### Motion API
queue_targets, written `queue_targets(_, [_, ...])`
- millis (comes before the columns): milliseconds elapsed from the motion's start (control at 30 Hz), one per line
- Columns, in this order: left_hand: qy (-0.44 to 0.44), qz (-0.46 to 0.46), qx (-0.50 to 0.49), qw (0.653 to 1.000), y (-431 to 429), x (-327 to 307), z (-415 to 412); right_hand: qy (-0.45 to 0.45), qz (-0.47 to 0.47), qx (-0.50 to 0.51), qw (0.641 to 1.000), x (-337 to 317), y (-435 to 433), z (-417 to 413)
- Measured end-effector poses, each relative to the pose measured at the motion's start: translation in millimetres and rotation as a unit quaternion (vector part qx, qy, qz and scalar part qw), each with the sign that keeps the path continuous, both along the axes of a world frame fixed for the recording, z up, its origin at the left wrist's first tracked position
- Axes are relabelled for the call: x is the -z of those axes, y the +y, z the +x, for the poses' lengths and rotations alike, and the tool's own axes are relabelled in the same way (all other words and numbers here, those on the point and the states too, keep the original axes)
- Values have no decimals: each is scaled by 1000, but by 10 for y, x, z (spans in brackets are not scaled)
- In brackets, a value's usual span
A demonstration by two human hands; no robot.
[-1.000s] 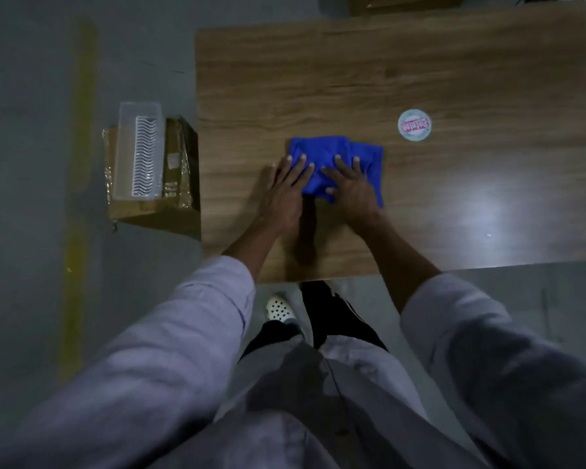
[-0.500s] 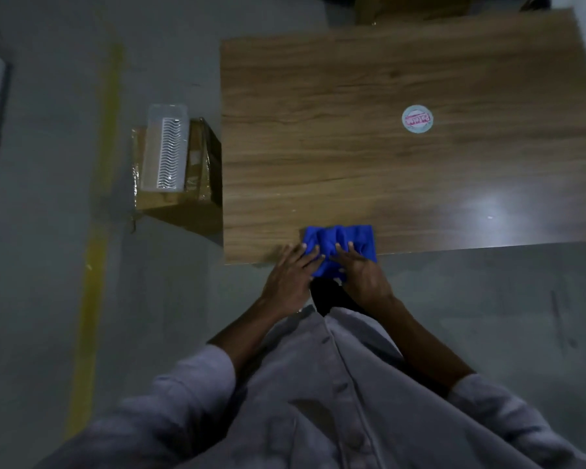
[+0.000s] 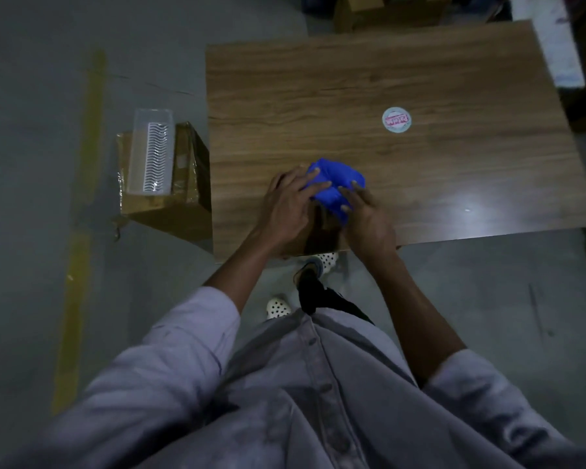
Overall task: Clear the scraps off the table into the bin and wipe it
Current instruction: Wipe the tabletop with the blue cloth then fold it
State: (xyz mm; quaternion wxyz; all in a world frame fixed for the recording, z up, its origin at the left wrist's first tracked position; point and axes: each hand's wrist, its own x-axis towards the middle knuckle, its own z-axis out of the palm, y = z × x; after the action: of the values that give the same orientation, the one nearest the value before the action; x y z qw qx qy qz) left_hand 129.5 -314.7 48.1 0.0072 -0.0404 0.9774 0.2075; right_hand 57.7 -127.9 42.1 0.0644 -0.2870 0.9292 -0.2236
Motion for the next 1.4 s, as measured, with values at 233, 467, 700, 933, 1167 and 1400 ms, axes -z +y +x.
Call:
queue_targets(233, [-85,31,-49,995,59,757,868,-41,190,-137,971,804,-62,611])
queue_targets(467, [-89,54,-60,993,-104,610,1299,-119,201,-253,939,530,-335,827])
queue_targets(700, [62,155,-77,983,-95,162,906,-125,66,-101,985,-180,-70,634])
queue_targets(933, [39,65,-184,980,92,167,324,12,146,36,989,-152,-137,514])
queue_targets(1167, [-71,109,-317,939,-353,824,1042,-20,184,6,983,364,-79,356])
queue_targets(1400, [-80,238,-323,913,-522,865,1128,-58,155,80,983,847,-583,210])
